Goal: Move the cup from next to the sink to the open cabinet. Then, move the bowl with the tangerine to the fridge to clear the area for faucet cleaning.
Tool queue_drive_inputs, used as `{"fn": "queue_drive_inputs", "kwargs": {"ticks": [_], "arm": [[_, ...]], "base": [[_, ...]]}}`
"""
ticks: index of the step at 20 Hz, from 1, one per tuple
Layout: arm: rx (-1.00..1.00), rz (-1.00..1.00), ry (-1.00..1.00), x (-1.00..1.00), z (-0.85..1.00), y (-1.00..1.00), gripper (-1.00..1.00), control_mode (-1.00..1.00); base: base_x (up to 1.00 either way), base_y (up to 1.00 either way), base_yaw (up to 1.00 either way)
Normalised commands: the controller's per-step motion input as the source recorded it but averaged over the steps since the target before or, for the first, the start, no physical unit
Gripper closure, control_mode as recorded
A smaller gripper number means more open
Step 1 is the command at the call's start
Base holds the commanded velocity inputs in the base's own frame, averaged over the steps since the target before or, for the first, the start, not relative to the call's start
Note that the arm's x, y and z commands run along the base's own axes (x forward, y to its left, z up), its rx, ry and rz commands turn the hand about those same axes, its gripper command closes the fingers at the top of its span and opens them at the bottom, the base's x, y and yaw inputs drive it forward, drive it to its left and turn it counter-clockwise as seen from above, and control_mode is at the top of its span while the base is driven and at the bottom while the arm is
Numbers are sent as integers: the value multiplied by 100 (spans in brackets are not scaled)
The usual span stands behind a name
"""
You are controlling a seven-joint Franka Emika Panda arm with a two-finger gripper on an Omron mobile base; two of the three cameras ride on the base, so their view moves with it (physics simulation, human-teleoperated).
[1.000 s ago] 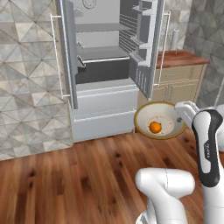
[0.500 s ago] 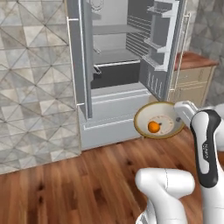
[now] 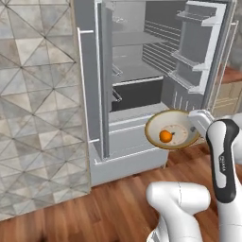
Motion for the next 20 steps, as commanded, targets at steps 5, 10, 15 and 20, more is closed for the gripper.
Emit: {"fn": "queue_drive_inputs", "kwargs": {"ticks": [5,10,15,20], "arm": [[0,0,0,0,0,0,100,100],[0,0,0,0,0,0,100,100],[0,0,0,0,0,0,100,100],[0,0,0,0,0,0,100,100]], "base": [[96,0,-8],[51,-9,-2],[11,-30,0],[0,-47,0]]}}
